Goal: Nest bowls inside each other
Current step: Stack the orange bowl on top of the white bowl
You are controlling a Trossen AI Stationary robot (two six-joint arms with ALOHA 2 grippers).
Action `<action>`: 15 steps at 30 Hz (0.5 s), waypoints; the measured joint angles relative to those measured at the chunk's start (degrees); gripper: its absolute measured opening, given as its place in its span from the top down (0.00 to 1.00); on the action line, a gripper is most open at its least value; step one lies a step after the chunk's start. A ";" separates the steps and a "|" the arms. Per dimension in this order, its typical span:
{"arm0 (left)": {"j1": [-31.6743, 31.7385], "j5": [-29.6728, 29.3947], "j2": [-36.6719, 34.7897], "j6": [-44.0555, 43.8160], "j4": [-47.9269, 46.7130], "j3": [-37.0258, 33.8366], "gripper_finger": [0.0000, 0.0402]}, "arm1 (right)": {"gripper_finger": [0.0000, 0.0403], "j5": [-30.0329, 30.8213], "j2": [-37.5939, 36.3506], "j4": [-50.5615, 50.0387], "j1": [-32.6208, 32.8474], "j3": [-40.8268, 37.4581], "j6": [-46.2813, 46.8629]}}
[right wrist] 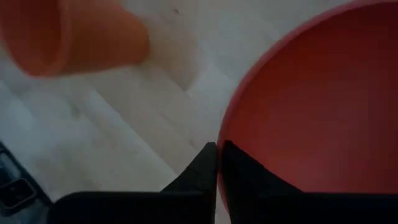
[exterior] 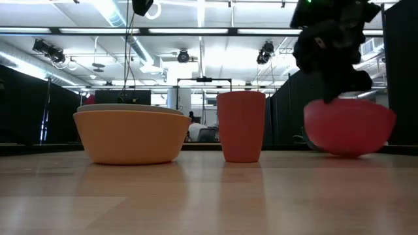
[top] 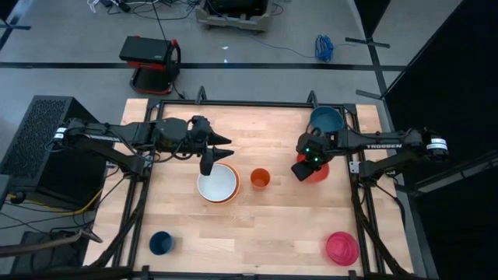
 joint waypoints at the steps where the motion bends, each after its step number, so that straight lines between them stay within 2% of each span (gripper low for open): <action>1: 0.00 0.00 0.00 0.00 0.00 0.00 0.50 | 1.00 0.09 0.00 -0.37 -0.18 0.82 -0.46; 15: 0.00 -0.01 0.00 0.05 0.11 0.00 0.52 | 1.00 3.40 0.00 -5.87 -3.00 14.79 -6.59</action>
